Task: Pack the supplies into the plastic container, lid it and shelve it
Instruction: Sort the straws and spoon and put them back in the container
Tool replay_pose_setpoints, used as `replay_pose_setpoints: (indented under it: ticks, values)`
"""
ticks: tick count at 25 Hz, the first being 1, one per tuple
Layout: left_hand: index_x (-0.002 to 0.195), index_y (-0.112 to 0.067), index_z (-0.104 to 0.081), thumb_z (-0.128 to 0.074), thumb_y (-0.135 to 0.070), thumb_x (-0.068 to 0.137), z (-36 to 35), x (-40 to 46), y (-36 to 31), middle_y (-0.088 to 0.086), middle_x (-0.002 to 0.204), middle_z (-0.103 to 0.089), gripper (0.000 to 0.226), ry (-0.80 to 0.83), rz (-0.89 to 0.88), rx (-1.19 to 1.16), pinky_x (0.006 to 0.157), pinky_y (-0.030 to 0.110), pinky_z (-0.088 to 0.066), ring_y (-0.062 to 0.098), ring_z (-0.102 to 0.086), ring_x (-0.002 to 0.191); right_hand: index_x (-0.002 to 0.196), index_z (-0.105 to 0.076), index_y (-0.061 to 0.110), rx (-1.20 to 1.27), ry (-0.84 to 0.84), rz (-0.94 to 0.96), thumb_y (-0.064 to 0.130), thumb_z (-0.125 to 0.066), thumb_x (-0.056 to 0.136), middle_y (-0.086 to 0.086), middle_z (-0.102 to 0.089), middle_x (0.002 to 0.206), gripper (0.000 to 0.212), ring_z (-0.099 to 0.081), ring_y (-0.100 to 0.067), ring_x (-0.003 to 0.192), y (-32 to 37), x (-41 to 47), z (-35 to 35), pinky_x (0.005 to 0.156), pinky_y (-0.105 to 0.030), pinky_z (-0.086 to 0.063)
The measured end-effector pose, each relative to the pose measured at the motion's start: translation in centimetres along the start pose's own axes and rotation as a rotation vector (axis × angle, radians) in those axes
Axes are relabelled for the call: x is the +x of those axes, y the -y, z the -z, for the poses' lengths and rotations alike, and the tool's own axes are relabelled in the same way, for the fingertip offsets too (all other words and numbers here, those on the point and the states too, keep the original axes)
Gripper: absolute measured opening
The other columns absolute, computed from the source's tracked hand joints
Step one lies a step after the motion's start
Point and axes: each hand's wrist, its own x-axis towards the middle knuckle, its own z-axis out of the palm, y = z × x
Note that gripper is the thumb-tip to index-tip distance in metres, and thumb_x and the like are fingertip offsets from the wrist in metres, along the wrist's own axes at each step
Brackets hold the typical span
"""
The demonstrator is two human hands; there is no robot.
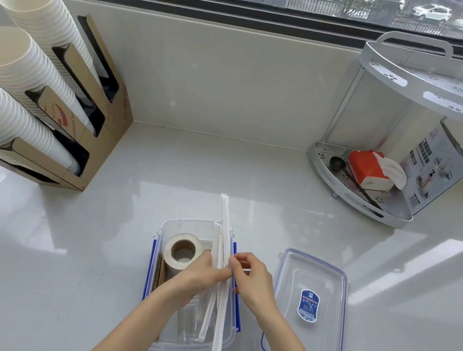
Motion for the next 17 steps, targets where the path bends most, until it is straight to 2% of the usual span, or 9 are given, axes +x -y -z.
replay_pose_setpoints:
  ticks: [3, 5, 7, 10, 12, 15, 17]
  values:
    - [0.1, -0.022, -0.058, -0.054, -0.017, 0.082, 0.0, -1.8, -1.6, 0.0, 0.097, -0.067, 0.019, 0.026, -0.074, -0.073, 0.09, 0.031, -0.054, 0.011, -0.064, 0.094, 0.118, -0.054, 0.011, -0.012, 0.017, 0.003, 0.026, -0.046, 0.094, -0.008, -0.06, 0.119, 0.029, -0.055, -0.017, 0.094, 0.2, -0.1, 0.1, 0.089, -0.036, -0.053]
    - [0.092, -0.025, -0.057, -0.048, -0.006, 0.087, 0.3, -2.0, -1.7, 0.0, 0.091, -0.065, 0.022, 0.015, -0.108, -0.097, 0.082, 0.028, -0.054, 0.012, -0.064, 0.086, 0.118, -0.053, 0.011, -0.019, 0.022, -0.002, 0.027, -0.046, 0.094, -0.008, -0.06, 0.119, 0.03, -0.057, -0.019, 0.095, 0.2, -0.3, 0.1, 0.087, -0.035, -0.053]
    - [0.105, -0.015, -0.053, -0.047, -0.005, 0.087, 0.5, -1.9, -1.6, 0.011, 0.102, -0.063, 0.021, -0.028, -0.116, -0.11, 0.088, 0.038, -0.053, 0.019, -0.063, 0.091, 0.118, -0.053, 0.01, -0.015, 0.028, -0.014, 0.026, -0.046, 0.094, -0.008, -0.059, 0.118, 0.03, -0.059, -0.021, 0.095, 0.2, -0.5, 0.0, 0.08, -0.032, -0.054]
    - [0.113, -0.011, -0.048, -0.048, -0.008, 0.087, 1.0, -2.2, -1.6, 0.017, 0.107, -0.061, 0.026, -0.055, -0.137, -0.104, 0.089, 0.041, -0.052, 0.025, -0.062, 0.093, 0.119, -0.052, 0.009, -0.001, 0.054, -0.03, 0.025, -0.046, 0.094, -0.005, -0.056, 0.109, 0.031, -0.056, -0.019, 0.089, 0.4, -0.9, 0.0, 0.065, -0.024, -0.053]
    - [0.117, -0.009, -0.047, -0.05, -0.01, 0.087, 1.5, -2.2, -1.5, 0.015, 0.107, -0.063, 0.031, -0.058, -0.142, -0.133, 0.088, 0.041, -0.051, 0.026, -0.063, 0.097, 0.12, -0.051, 0.01, -0.008, 0.019, -0.003, 0.025, -0.044, 0.094, -0.005, -0.055, 0.111, 0.031, -0.054, -0.017, 0.088, 0.5, -0.9, 0.1, 0.071, -0.027, -0.052]
    - [0.112, -0.01, -0.049, -0.048, -0.007, 0.088, 2.3, -3.0, -1.9, 0.002, 0.085, -0.062, 0.023, -0.037, -0.182, -0.16, 0.071, 0.027, -0.051, 0.013, -0.061, 0.077, 0.123, -0.051, 0.014, 0.062, -0.093, 0.089, 0.026, -0.045, 0.094, -0.007, -0.054, 0.123, 0.032, -0.051, -0.012, 0.094, 2.0, -0.7, 0.6, 0.082, -0.023, -0.039]
    - [0.111, -0.015, -0.049, -0.044, -0.004, 0.089, 2.4, -3.5, -2.1, -0.003, 0.079, -0.059, 0.025, -0.023, -0.218, -0.145, 0.065, 0.022, -0.047, 0.007, -0.057, 0.069, 0.127, -0.048, 0.017, 0.194, -0.067, 0.117, 0.031, -0.049, 0.092, -0.003, -0.057, 0.12, 0.038, -0.052, -0.012, 0.099, 3.7, -0.5, 1.1, 0.084, -0.024, -0.04]
